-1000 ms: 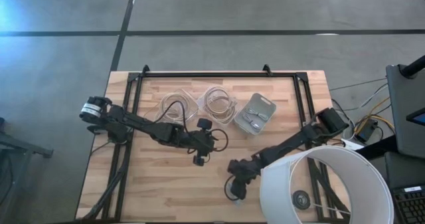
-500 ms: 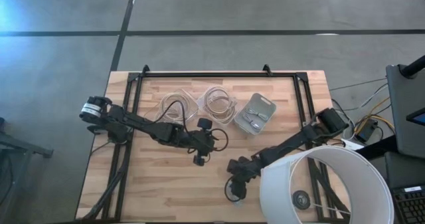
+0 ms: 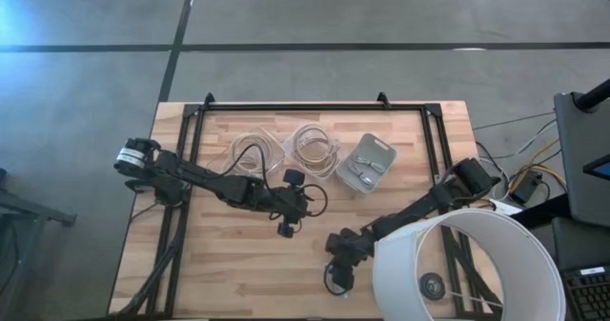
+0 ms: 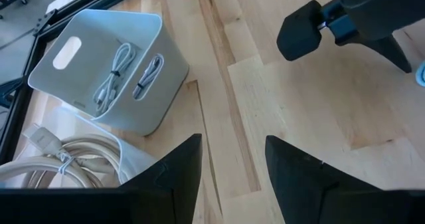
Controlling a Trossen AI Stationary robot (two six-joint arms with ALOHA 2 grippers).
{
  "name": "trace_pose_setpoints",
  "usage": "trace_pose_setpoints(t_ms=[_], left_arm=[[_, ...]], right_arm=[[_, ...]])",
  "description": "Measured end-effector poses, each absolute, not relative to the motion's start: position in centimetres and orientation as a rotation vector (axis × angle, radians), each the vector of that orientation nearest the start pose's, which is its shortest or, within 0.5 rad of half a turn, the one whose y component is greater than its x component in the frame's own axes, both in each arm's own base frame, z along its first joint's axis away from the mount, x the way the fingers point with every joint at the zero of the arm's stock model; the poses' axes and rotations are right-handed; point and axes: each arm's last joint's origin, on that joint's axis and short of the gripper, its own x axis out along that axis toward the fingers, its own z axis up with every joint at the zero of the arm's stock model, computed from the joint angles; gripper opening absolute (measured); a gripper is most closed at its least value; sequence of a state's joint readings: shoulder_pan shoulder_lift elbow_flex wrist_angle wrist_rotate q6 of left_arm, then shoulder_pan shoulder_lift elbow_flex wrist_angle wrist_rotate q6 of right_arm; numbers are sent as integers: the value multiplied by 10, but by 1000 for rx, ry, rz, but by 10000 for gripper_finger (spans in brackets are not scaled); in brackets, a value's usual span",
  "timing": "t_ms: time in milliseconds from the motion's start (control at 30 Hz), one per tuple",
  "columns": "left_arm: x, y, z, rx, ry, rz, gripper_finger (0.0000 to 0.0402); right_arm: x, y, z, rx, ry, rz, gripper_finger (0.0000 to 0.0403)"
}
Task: Pick & Place USB Port
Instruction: Put the blue charger cable into the white bin
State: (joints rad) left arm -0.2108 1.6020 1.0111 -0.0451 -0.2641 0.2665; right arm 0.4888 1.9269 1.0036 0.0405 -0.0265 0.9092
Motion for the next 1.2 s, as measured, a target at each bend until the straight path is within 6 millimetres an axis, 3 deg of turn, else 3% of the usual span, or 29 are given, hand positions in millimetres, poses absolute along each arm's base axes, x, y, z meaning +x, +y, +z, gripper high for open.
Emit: trace_pose_setpoints(t_ms=[400, 733, 833, 1200], left_arm=[[336, -64, 224, 407, 623, -30, 170], [336, -64, 224, 406, 619, -29, 170], [337, -64, 224, 405, 616, -29, 170], [337, -64, 225, 399, 614, -27, 170]], right_arm=[[326, 176, 102, 502, 1030, 92, 129], [327, 176, 109, 403, 980, 145, 26], [327, 175, 110, 388, 974, 154, 13], [324, 158, 145, 289, 923, 158, 10]])
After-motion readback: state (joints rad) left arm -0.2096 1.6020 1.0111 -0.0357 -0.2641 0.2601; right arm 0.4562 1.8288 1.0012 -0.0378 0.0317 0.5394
